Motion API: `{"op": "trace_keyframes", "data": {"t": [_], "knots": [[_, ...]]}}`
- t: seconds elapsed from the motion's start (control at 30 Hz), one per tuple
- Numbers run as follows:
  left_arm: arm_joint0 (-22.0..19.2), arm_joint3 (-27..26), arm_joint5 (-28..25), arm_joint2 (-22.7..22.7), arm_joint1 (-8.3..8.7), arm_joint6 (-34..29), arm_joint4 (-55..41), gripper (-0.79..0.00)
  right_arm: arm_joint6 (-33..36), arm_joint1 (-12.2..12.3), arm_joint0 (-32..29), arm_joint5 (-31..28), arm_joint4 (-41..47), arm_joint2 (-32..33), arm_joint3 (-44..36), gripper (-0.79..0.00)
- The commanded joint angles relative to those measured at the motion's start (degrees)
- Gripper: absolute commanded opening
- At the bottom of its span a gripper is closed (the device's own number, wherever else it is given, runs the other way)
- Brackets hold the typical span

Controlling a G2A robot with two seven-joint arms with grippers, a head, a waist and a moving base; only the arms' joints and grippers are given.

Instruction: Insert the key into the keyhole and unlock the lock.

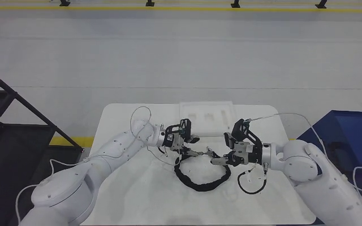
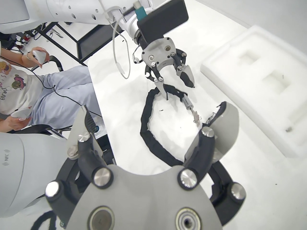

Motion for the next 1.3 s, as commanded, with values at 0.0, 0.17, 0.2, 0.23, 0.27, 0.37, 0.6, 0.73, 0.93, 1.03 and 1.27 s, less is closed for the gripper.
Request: {"op": "trace_keyframes", "data": {"t": [0.0, 0.17, 0.2, 0.23, 0.27, 0.37, 0.6, 0.73, 0.93, 1.03, 1.27], "knots": [[-0.86, -0.28, -0.77, -1.06, 0.51, 3.37, 1.14, 0.000, -2.25, -0.46, 1.43, -2.57, -2.28, -1.18, 2.68, 0.000], [-3.52, -2.83, -0.77, -2.56, 3.13, 11.62, 4.43, 0.000, -7.74, -1.90, 6.98, -10.23, -5.73, -3.78, 8.10, 0.000], [-4.27, -2.95, -0.77, -2.64, 3.88, 12.90, 5.21, 0.000, -8.72, -2.22, 8.43, -11.92, -6.57, -4.26, 9.00, 0.000], [-5.03, -3.36, -0.77, -2.51, 4.60, 14.04, 5.96, 0.000, -9.64, -2.55, 9.91, -13.68, -7.26, -4.80, 10.09, 0.000], [-5.79, -3.71, -0.77, -2.44, 5.32, 14.18, 6.02, 0.000, -10.32, -2.90, 11.43, -15.16, -7.58, -5.40, 11.33, 0.000], [-8.06, -5.20, -0.77, -1.81, 7.39, 14.18, 4.74, 0.000, -11.73, -3.99, 16.50, -18.59, -8.83, -7.14, 15.26, 0.000], [-13.87, -7.37, -0.77, 3.39, 11.14, 14.18, -3.12, 0.000, -14.61, -6.27, 26.81, -23.52, -10.13, -9.94, 22.58, 0.000], [-16.27, -9.06, -0.77, 4.85, 12.75, 14.18, -6.55, 0.000, -14.89, -7.05, 30.88, -24.81, -10.14, -10.76, 25.27, 0.000], [-18.25, -10.95, -0.77, 4.85, 15.60, 14.18, -9.20, 0.000, -14.23, -7.35, 34.63, -24.81, -9.48, -11.22, 26.30, 0.000], [-18.62, -11.86, -0.77, 4.85, 16.67, 14.06, -10.14, 0.000, -14.81, -7.52, 35.66, -24.81, -9.30, -11.54, 27.48, 0.000], [-18.62, -11.86, -0.77, 4.85, 16.67, 14.06, -10.15, -0.001, -14.81, -7.52, 35.66, -24.81, -9.30, -11.54, 27.48, 0.000]]}}
